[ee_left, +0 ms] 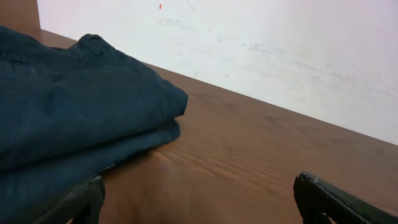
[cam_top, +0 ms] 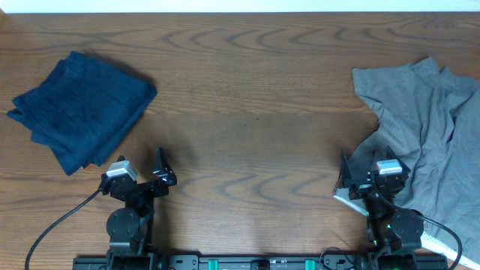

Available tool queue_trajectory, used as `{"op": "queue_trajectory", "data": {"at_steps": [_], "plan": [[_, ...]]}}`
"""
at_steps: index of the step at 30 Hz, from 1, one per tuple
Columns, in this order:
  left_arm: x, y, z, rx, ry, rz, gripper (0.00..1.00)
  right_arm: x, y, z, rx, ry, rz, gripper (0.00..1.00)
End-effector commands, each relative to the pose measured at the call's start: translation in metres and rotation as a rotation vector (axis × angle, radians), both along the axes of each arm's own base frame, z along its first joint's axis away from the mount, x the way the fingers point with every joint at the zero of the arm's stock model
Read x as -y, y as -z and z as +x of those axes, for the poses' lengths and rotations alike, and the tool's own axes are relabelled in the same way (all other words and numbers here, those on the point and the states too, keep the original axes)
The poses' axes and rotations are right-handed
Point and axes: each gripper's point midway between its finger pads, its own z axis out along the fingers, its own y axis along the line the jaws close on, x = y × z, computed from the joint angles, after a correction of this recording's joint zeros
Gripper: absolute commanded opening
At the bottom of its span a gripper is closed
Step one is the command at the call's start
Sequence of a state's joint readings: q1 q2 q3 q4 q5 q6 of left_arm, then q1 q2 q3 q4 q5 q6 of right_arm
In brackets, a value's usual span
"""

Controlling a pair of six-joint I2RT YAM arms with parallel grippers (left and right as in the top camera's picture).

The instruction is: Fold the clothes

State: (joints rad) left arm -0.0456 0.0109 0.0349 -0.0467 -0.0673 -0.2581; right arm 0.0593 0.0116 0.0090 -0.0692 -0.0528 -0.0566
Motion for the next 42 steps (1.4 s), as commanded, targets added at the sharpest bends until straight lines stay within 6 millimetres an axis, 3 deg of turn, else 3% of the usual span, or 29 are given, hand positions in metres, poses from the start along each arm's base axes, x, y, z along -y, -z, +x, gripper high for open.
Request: {"op": "queue_trajectory", "data": {"at_steps": [1,32,37,42], "plan": [[-0.004,0.017,0.000,-0.041,-0.020,0.017,0.98,-0.001,0.001,0.000,0.001,-0.007,-0.012,0.99],[0.002,0.018,0.000,-0.044,0.012,0.008,0.98,-0.002,-0.001,0.000,0.004,-0.007,0.047,0.99],[0.015,0.007,0.000,-0.039,0.089,-0.002,0.98,-0.002,0.000,-0.001,-0.027,0.000,0.115,0.99],[0.020,-0.017,-0.002,-0.089,0.122,-0.007,0.98,0.005,-0.016,-0.001,-0.054,0.039,0.109,0.99]]}}
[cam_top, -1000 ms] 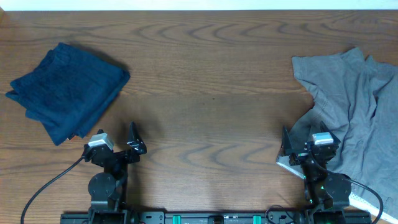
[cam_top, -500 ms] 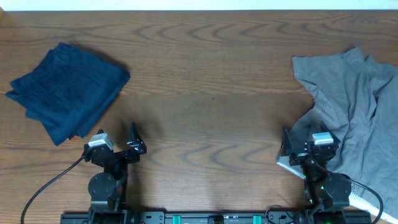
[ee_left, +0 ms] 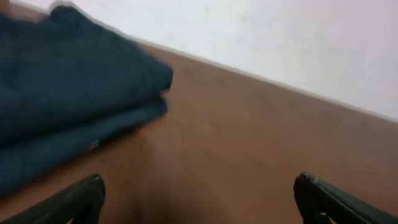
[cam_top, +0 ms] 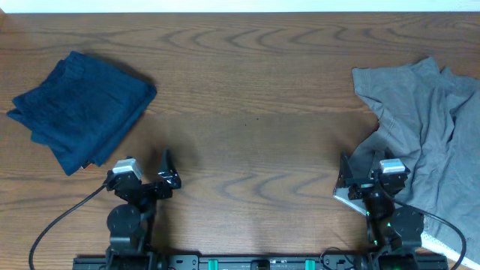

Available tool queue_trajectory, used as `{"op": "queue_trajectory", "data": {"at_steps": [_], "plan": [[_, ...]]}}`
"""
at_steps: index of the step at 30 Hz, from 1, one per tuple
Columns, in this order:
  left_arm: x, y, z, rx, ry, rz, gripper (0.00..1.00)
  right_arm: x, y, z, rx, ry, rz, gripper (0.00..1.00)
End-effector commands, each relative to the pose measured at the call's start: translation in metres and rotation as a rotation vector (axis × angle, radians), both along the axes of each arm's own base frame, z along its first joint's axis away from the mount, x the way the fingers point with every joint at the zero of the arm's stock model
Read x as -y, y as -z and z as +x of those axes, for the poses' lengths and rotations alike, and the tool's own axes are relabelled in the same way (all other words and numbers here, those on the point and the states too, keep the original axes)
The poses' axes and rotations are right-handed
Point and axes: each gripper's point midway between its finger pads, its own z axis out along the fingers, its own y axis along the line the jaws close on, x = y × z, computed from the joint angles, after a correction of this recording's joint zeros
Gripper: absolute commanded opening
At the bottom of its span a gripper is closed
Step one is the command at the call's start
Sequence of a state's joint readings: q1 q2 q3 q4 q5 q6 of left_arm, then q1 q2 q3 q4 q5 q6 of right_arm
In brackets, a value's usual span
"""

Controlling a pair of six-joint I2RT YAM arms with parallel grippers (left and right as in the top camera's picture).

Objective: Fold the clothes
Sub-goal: 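Reach the right gripper to the grey shorts and grasp an edge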

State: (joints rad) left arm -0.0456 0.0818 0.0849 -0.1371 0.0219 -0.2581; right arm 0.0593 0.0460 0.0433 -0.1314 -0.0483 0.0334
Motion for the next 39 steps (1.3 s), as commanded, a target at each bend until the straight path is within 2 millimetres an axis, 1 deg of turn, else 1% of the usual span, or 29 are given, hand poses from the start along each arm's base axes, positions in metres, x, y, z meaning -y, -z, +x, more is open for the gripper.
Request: {"op": "queue_trajectory", "data": {"at_steps": [1,5,8,10,13,17,19,23,24,26,28,30,32,35,36,37,38,39], "plan": [[0.005,-0.034,0.000,-0.001,0.034,0.000,0.98,0.007,-0.025,0.000,-0.003,0.048,0.019,0.99],[0.005,-0.049,0.004,-0.123,0.034,0.004,0.98,0.015,-0.038,0.008,-0.103,0.096,0.000,0.99],[0.006,-0.058,0.011,-0.214,0.034,0.006,0.98,0.020,-0.044,0.021,-0.201,0.128,-0.020,0.99],[0.006,-0.062,0.017,-0.283,0.034,0.007,0.98,0.023,-0.046,0.034,-0.282,0.138,-0.048,0.99],[0.006,-0.061,0.024,-0.386,0.034,0.010,0.98,0.031,-0.039,0.053,-0.427,0.165,-0.064,0.99],[0.006,-0.049,0.028,-0.533,0.034,0.012,0.98,0.054,-0.013,0.079,-0.660,0.230,-0.065,0.99],[0.008,-0.038,0.029,-0.600,0.043,0.008,0.98,0.066,0.001,0.097,-0.747,0.259,-0.057,0.99],[0.012,-0.018,0.032,-0.682,0.061,-0.002,0.98,0.082,0.027,0.134,-0.798,0.288,-0.048,0.99],[0.012,-0.015,0.032,-0.697,0.061,-0.002,0.98,0.085,0.034,0.140,-0.801,0.285,-0.060,0.98],[0.012,-0.008,0.033,-0.721,0.061,-0.003,0.98,0.090,0.051,0.153,-0.806,0.288,-0.066,0.89],[0.012,-0.004,0.033,-0.738,0.062,-0.003,0.98,0.093,0.069,0.161,-0.820,0.292,-0.066,0.89],[0.012,-0.002,0.033,-0.748,0.061,-0.003,0.98,0.103,0.085,0.166,-0.835,0.335,-0.088,0.90],[0.013,-0.001,0.033,-0.751,0.062,-0.002,0.98,0.112,0.097,0.169,-0.846,0.380,-0.117,0.88],[0.013,-0.001,0.033,-0.752,0.062,-0.003,0.98,0.117,0.111,0.173,-0.855,0.398,-0.128,0.85],[0.013,-0.001,0.033,-0.752,0.062,-0.003,0.98,0.117,0.115,0.174,-0.857,0.399,-0.128,0.80],[0.013,-0.001,0.033,-0.752,0.062,-0.003,0.98,0.118,0.119,0.175,-0.859,0.399,-0.128,0.73],[0.013,-0.001,0.033,-0.752,0.062,-0.003,0.98,0.118,0.122,0.176,-0.862,0.399,-0.129,0.60],[0.013,-0.001,0.033,-0.752,0.062,-0.003,0.98,0.117,0.123,0.176,-0.864,0.398,-0.129,0.43]]}}
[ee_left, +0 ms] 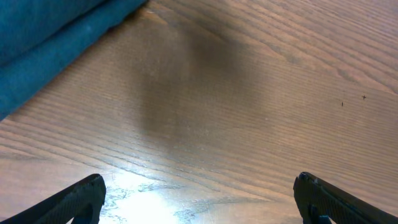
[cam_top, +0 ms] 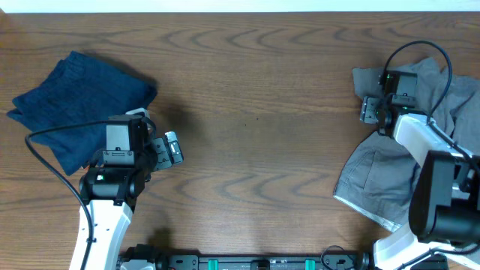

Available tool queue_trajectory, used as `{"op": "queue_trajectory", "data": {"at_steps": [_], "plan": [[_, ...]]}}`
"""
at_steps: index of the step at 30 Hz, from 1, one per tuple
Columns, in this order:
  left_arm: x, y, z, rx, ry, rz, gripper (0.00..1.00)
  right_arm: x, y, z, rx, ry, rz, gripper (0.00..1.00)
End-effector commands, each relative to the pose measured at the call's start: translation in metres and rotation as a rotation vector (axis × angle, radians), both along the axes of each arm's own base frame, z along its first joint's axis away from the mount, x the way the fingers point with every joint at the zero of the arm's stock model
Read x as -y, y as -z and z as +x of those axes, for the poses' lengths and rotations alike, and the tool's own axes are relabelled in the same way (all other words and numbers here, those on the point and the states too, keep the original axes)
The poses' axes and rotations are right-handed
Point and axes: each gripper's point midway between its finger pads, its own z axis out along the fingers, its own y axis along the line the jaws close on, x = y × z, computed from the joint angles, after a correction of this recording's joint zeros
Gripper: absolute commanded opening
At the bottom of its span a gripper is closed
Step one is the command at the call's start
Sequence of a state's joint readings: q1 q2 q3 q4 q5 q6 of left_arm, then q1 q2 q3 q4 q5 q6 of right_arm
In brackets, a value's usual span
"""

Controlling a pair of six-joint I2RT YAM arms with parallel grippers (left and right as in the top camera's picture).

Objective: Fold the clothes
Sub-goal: 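Reach the right gripper to the grey shorts and grasp an edge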

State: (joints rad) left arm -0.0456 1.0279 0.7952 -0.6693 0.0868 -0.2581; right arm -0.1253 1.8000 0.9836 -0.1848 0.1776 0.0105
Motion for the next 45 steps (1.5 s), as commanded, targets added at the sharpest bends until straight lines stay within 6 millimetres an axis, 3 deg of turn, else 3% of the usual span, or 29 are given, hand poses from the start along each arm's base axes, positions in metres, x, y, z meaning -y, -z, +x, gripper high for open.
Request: {"op": "queue_trajectory", "data": {"at_steps": [1,2,5,7,9,14,16,19,22,23,26,28,30,31,38,42,45], "plan": [[0.000,-0.007,0.004,0.017,0.006,-0.003,0.98,0.011,-0.001,0.004,0.007,0.035,-0.025,0.16],[0.000,-0.007,0.004,0.017,0.006,-0.003,0.98,0.011,-0.003,0.005,0.015,0.043,-0.019,0.01],[0.000,-0.007,0.004,0.017,0.006,-0.003,0.98,0.012,-0.029,0.009,0.082,0.060,-0.013,0.01],[0.000,-0.007,0.004,0.017,0.006,-0.003,0.98,0.009,-0.067,0.017,0.176,0.048,-0.010,0.01],[0.000,-0.007,0.005,0.019,0.006,-0.003,0.98,0.000,-0.122,0.027,0.310,0.003,0.017,0.01],[0.000,-0.008,0.005,0.021,0.006,-0.003,0.98,-0.062,-0.257,0.031,0.624,-0.256,0.161,0.01],[0.001,-0.008,0.005,0.021,0.008,-0.005,0.98,-0.080,-0.286,0.031,0.706,-0.309,0.166,0.01],[0.001,-0.008,0.005,0.020,0.008,-0.005,0.98,-0.105,-0.301,0.041,0.782,-0.353,0.197,0.01],[0.001,-0.008,0.005,0.021,0.008,-0.005,0.98,-0.135,-0.296,0.060,0.822,-0.374,0.282,0.04],[0.001,-0.008,0.005,0.021,0.008,-0.005,0.98,-0.144,-0.290,0.066,0.822,-0.377,0.310,0.11],[0.001,-0.007,0.005,0.020,0.008,-0.005,0.98,-0.176,-0.252,0.081,0.749,-0.410,0.384,0.42],[0.000,-0.008,0.005,0.021,0.007,-0.005,0.98,-0.185,-0.226,0.082,0.674,-0.418,0.392,0.68],[0.001,-0.008,0.005,0.021,0.008,-0.005,0.98,-0.177,-0.201,0.082,0.599,-0.391,0.350,0.88],[0.001,-0.008,0.005,0.021,0.008,-0.005,0.98,-0.168,-0.192,0.081,0.567,-0.348,0.320,0.92],[0.000,-0.008,0.005,0.022,0.007,-0.005,0.98,-0.101,-0.167,0.049,0.394,-0.134,0.146,0.98],[0.000,-0.008,0.005,0.021,0.008,-0.005,0.98,-0.089,-0.129,0.006,0.152,-0.116,0.131,0.94],[0.000,-0.008,0.006,0.023,0.007,-0.005,0.98,-0.094,-0.092,-0.033,-0.069,-0.160,0.141,0.94]]}}
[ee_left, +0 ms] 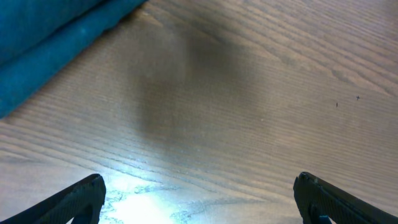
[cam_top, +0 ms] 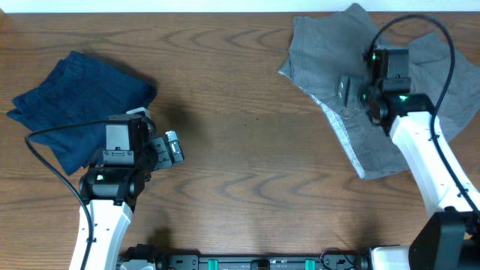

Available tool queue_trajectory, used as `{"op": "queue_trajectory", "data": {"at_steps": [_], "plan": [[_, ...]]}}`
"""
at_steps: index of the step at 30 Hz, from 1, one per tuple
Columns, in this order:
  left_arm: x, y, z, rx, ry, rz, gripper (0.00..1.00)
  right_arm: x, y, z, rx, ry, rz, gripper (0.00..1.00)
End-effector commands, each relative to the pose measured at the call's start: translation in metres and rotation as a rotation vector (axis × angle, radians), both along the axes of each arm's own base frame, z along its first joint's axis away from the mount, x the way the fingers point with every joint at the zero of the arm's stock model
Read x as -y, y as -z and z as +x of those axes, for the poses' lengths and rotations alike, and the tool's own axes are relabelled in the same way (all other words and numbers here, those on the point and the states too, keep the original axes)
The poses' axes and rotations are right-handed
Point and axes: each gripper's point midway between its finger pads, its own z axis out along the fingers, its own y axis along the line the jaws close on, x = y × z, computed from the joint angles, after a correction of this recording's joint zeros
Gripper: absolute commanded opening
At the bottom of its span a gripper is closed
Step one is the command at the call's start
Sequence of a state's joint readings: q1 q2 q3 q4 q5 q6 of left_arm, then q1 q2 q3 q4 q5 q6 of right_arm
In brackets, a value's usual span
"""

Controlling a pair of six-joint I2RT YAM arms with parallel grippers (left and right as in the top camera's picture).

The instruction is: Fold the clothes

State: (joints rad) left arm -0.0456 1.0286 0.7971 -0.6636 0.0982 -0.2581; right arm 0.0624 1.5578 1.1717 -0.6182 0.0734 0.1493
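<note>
A grey garment (cam_top: 341, 45) lies spread at the far right of the table, one part reaching the far edge. My right gripper (cam_top: 346, 90) sits on it, shut on the cloth near its middle. A folded dark blue garment (cam_top: 79, 105) rests at the far left, and its edge (ee_left: 50, 37) fills the top left corner of the left wrist view. My left gripper (cam_top: 169, 148) hangs open over bare wood just right of the blue pile, its gap (ee_left: 199, 205) holding nothing between the fingertips (ee_left: 81, 199).
The brown wooden table (cam_top: 240, 150) stretches between the two garments. A black cable (cam_top: 420, 26) loops over the right arm above the grey cloth. The arm bases stand along the near edge (cam_top: 240, 262).
The grey garment has shifted left and toward the far edge and lies in a new shape, with my right gripper on it further left than before. The left arm has stayed put.
Both arms first rested at the near edge, the left gripper open facing the blue pile and the grey garment heaped at the right. Later the left arm stood over the wood beside the blue pile and the right at the grey garment's corner. Now the grey cloth is displaced.
</note>
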Motion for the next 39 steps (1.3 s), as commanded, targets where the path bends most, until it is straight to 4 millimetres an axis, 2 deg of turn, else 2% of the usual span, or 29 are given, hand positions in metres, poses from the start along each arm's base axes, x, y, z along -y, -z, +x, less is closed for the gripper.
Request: {"op": "queue_trajectory", "data": {"at_steps": [1,3,7,11,14,17,20,22,24,28,31,32,34,36,39], "plan": [[-0.002,-0.007,0.004,0.018,0.001,0.005,0.98,0.002,0.024,-0.026,-0.142,-0.054,-0.036,0.94],[-0.001,-0.007,0.005,0.021,0.001,0.005,0.98,0.003,0.047,-0.046,-0.247,-0.068,-0.056,0.95],[-0.001,-0.008,0.006,0.025,0.001,0.005,0.98,0.009,0.089,-0.066,-0.343,-0.060,-0.078,0.97],[-0.001,-0.007,0.006,0.024,0.001,0.004,0.98,0.024,0.118,-0.075,-0.359,0.004,-0.147,0.97],[-0.001,-0.008,0.006,0.025,0.001,0.004,0.98,0.025,0.134,-0.081,-0.360,0.005,-0.152,0.95],[-0.001,-0.007,0.006,0.024,0.001,0.004,0.98,0.026,0.144,-0.095,-0.394,0.013,-0.150,0.79],[-0.001,-0.007,0.006,0.024,0.001,0.004,0.98,0.015,0.150,-0.113,-0.465,0.003,-0.086,0.50],[-0.001,-0.008,0.006,0.025,0.001,0.004,0.98,0.002,0.152,-0.125,-0.511,-0.023,-0.011,0.28],[-0.002,-0.008,0.006,0.025,0.001,0.004,0.98,-0.014,0.153,-0.134,-0.550,-0.052,0.079,0.11],[-0.001,-0.008,0.006,0.025,0.001,0.004,0.98,-0.060,0.141,-0.151,-0.601,-0.201,0.329,0.06],[-0.001,-0.008,0.006,0.025,0.001,0.004,0.98,-0.095,0.112,-0.165,-0.590,-0.362,0.533,0.04],[-0.001,-0.008,0.006,0.025,0.001,0.004,0.98,-0.101,0.103,-0.169,-0.584,-0.398,0.566,0.04],[-0.001,-0.008,0.006,0.025,0.001,0.004,0.98,-0.101,0.090,-0.178,-0.583,-0.421,0.567,0.04],[-0.002,-0.008,0.006,0.025,0.001,0.004,0.98,-0.093,0.082,-0.185,-0.581,-0.411,0.516,0.03],[-0.001,-0.009,0.007,0.032,0.001,0.004,0.98,-0.067,0.074,-0.188,-0.565,-0.292,0.373,0.02]]}}
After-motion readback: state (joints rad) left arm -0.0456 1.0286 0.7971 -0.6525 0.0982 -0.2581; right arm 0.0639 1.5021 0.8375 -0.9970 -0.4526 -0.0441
